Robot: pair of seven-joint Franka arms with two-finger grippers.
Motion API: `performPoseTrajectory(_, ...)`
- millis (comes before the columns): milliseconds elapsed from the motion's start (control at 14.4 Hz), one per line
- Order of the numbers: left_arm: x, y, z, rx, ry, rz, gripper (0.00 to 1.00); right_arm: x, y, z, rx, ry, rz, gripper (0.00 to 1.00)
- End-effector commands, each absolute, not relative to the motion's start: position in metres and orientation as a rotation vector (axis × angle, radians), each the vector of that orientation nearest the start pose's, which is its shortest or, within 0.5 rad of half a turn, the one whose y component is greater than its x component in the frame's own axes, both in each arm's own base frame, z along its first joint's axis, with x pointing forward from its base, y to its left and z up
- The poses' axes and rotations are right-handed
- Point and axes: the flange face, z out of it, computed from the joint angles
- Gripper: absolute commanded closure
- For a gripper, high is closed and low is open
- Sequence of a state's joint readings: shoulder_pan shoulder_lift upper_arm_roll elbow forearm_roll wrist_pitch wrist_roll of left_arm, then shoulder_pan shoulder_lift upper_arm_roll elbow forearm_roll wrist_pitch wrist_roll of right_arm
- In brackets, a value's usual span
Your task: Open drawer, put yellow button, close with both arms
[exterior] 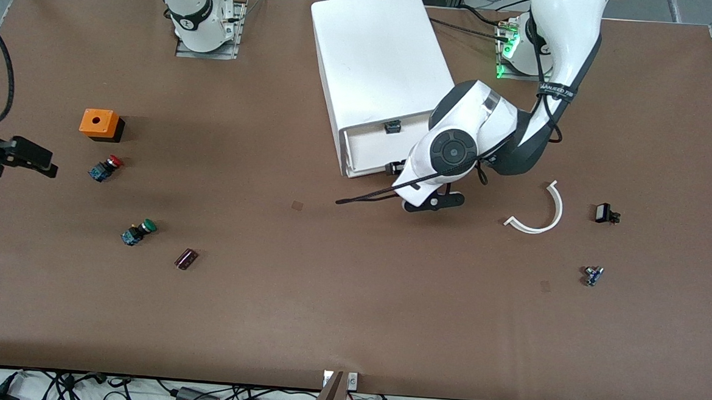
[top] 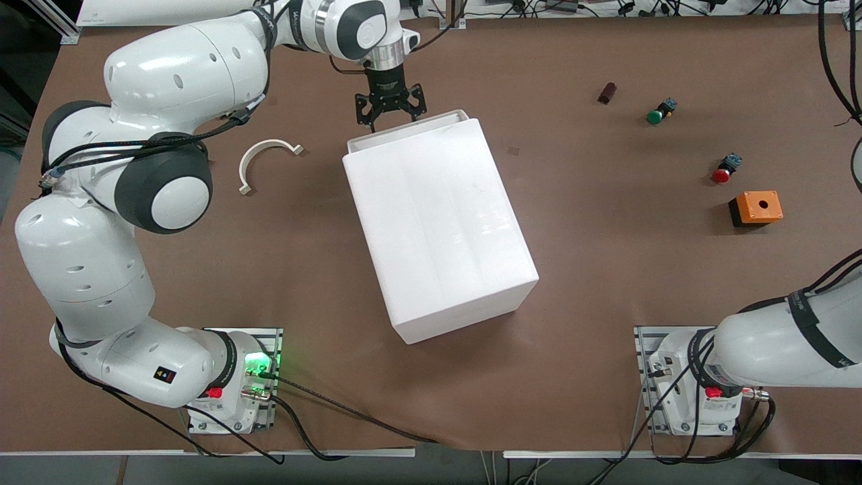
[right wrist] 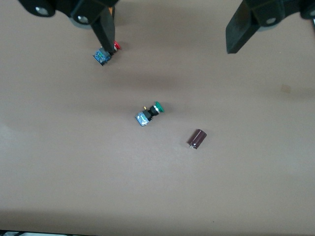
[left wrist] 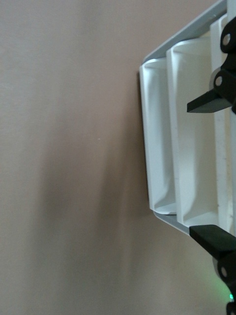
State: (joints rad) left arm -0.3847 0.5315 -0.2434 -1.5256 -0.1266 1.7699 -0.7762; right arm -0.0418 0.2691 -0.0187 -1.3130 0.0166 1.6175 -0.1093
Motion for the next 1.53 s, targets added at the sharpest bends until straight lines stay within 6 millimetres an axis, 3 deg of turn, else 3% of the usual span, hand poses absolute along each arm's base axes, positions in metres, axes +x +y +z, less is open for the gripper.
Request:
performPoseTrajectory(0, 0.517, -0.378, 0.355, -3.078, -0.314, 0.607, 0.00, 0.620, -0.037, 0.597, -3.139, -0.068, -0.003, 0.00)
performPoseTrajectory(348, 0.496, -0.393, 0.349, -3.068, -0.251, 0.643, 0.00, 0.606, -0.038, 0.593, -3.156, 0.002, 0.043, 0.00)
performPoseTrajectory(697, 0.477, -0.404, 0.344, -3.058, -0.201, 0.664, 0.00, 0.569, -0.040, 0.586, -3.179, 0.015, 0.037, 0.00)
performPoseTrajectory(1254, 0.473, -0.403, 0.344, -3.051, -0.191, 0.661, 0.00, 0.546, -0.039, 0.578, -3.177, 0.018, 0.057, 0.00)
performPoseTrajectory(1463, 0.491, -0.395, 0.355, -3.038, -0.136, 0.514, 0.00, 0.544, -0.037, 0.580, -3.174, 0.015, 0.086, 0.00)
